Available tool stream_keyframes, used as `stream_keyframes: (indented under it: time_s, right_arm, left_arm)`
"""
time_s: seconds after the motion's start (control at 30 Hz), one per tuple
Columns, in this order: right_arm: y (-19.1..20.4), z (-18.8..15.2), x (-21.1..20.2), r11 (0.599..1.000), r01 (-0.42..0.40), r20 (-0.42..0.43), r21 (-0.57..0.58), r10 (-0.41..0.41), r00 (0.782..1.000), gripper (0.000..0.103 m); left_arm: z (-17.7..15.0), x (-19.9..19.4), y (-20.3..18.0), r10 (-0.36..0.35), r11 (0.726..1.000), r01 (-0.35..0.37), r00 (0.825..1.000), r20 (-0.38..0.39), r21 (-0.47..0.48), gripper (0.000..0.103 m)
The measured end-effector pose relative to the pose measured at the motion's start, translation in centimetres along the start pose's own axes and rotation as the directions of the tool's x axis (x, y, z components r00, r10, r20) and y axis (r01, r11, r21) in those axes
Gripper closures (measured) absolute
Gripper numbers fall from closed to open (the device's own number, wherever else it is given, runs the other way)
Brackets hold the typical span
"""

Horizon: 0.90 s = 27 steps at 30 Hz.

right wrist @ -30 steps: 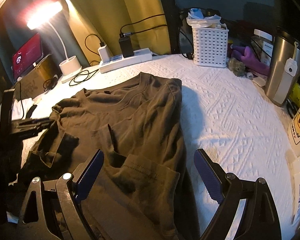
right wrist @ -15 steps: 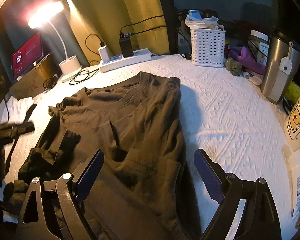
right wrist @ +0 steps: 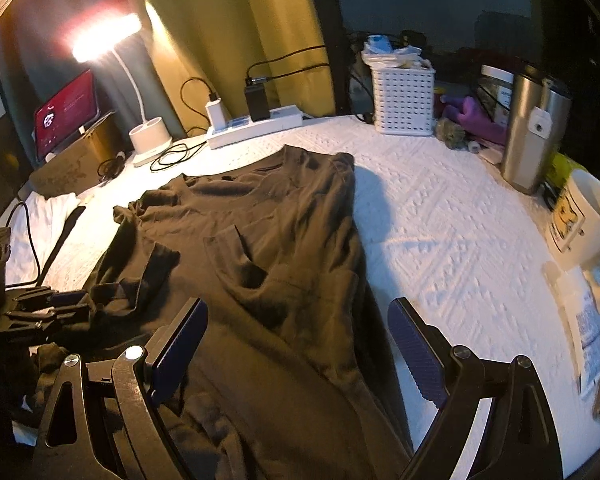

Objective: Fold small clothes

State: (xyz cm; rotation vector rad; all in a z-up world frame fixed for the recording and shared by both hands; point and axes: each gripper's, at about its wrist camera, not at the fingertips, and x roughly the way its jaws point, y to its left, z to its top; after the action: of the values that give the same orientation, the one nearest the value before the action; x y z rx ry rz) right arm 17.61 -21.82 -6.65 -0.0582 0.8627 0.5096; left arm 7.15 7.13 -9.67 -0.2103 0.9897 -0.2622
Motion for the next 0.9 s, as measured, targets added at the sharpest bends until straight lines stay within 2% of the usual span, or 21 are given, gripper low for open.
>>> stream_keyframes:
  time_s: [0.17, 0.23, 0.37, 0.47, 0.53, 0.6, 0.67, 0.73, 0.8, 0.9]
  right_arm:
    - [-0.9, -1.0, -0.6, 1.0, 0.015, -0.001, 0.025, -0.015, 1.0, 0.011]
    - [-1.2, -1.3, -0.8, 0.999, 0.021, -0.002, 0.033, -0.021, 1.0, 0.01]
    - [-1.9, -1.5, -0.9, 0.999, 0.027, 0.0, 0.047, -0.027, 1.0, 0.01]
    - [-2.1, -1.5, -0.8, 0.998, 0.025, 0.002, 0.052, -0.025, 1.0, 0.01]
    - [-2.0, -1.4, -0.6, 0.999, 0.021, 0.002, 0.05, -0.021, 1.0, 0.011]
    - [-1.9, -1.4, -0.5, 0.999, 0.02, 0.0, 0.045, -0.02, 1.0, 0.011]
    - [-1.7, -1.4, -0.4, 0.999, 0.025, -0.002, 0.04, -0.025, 1.0, 0.01]
    - [-1.6, -1.5, -0.6, 0.999, 0.026, 0.0, 0.036, -0.026, 1.0, 0.011]
    - [-1.4, -1.7, -0.8, 0.999, 0.027, 0.002, 0.034, -0.027, 1.0, 0.011]
    - [-0.8, -2.1, -1.4, 0.999, 0.027, 0.006, 0.019, -0.027, 1.0, 0.011]
  left_arm:
    - [-0.2, 0.7, -2.0, -0.06, 0.997, 0.062, 0.997, -0.05, 0.046, 0.064]
    - [0.3, 0.4, -2.0, -0.059, 0.998, 0.06, 0.998, -0.033, 0.037, 0.064]
    - [1.9, -0.3, -0.9, -0.02, 1.0, 0.02, 0.999, 0.026, 0.006, 0.064]
    - [3.0, 0.3, -0.1, 0.018, 1.0, -0.017, 0.999, 0.033, -0.007, 0.064]
    - [3.3, 1.5, 0.1, 0.009, 1.0, -0.009, 1.0, 0.004, -0.007, 0.064]
    - [3.2, 3.1, -0.3, 0.0, 1.0, 0.0, 0.998, -0.06, 0.003, 0.064]
    - [2.8, 4.2, -1.6, 0.011, 0.999, -0.007, 0.994, -0.105, 0.046, 0.064]
    - [2.5, 3.8, -2.7, 0.0, 0.996, 0.008, 0.995, -0.101, 0.083, 0.064]
    - [2.3, 2.5, -3.1, -0.021, 0.996, 0.028, 0.996, -0.082, 0.083, 0.064]
    - [2.2, 0.4, -2.7, 0.011, 0.997, -0.008, 0.999, -0.035, 0.07, 0.064]
